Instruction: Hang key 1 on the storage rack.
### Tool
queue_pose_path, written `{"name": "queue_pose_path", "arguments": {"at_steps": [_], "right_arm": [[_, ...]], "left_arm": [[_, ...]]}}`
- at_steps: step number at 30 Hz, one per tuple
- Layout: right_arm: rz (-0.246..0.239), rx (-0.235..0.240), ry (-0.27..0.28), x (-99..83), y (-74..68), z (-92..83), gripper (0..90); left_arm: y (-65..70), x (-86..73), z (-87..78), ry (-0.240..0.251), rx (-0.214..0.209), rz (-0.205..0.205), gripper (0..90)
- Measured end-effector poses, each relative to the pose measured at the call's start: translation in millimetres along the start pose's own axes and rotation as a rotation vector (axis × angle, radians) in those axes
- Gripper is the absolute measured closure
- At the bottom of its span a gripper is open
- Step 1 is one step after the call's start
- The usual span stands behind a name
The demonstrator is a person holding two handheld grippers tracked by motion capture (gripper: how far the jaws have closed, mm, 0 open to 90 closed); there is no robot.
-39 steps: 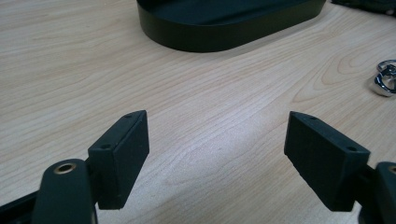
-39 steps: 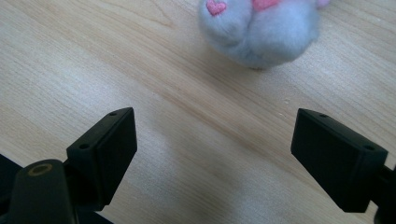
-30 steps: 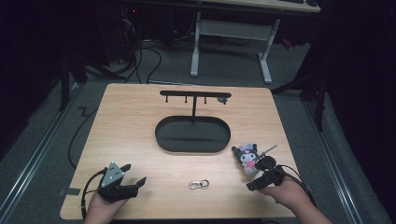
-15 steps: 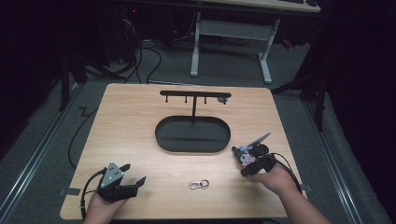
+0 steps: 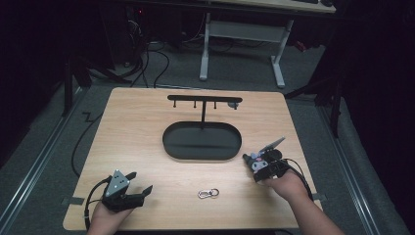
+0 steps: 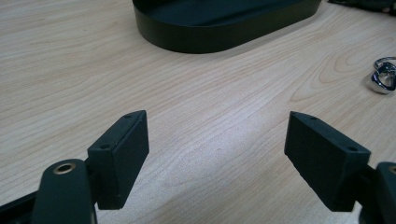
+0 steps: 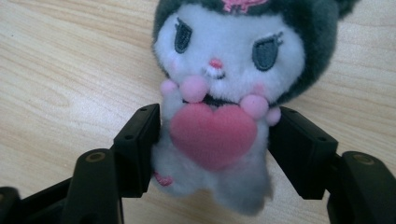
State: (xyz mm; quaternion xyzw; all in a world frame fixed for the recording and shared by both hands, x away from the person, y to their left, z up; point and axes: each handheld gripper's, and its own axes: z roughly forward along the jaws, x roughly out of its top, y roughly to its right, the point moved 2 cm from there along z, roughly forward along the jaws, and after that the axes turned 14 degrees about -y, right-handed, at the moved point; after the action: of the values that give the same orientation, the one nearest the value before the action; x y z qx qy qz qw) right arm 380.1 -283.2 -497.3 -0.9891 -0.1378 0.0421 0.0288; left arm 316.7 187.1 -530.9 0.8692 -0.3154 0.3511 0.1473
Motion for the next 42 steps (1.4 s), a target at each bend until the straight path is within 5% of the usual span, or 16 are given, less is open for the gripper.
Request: {"name": "queue_pose_path", "arguments": {"at_steps": [9,13,42], "right_arm": [[-0.038,-0.007,0.0,-2.7,0.6,2.9,36.5],[-0.083,-0.024,0.007,-2.2,-2.1,4.2,46.3],[-0.169,0.089,0.063,-19.5,-27.1,-37.8,48.6]], "left_arm": [[1.1,-0.5,2.1,-0.005,-0.001,-0.002,22.7],[1.3,-0.9,2.8,-0.009,-0.002,-0.001,22.6],[1.9,-1.1,4.3,-0.016,-0.005,0.011,21.9]]}}
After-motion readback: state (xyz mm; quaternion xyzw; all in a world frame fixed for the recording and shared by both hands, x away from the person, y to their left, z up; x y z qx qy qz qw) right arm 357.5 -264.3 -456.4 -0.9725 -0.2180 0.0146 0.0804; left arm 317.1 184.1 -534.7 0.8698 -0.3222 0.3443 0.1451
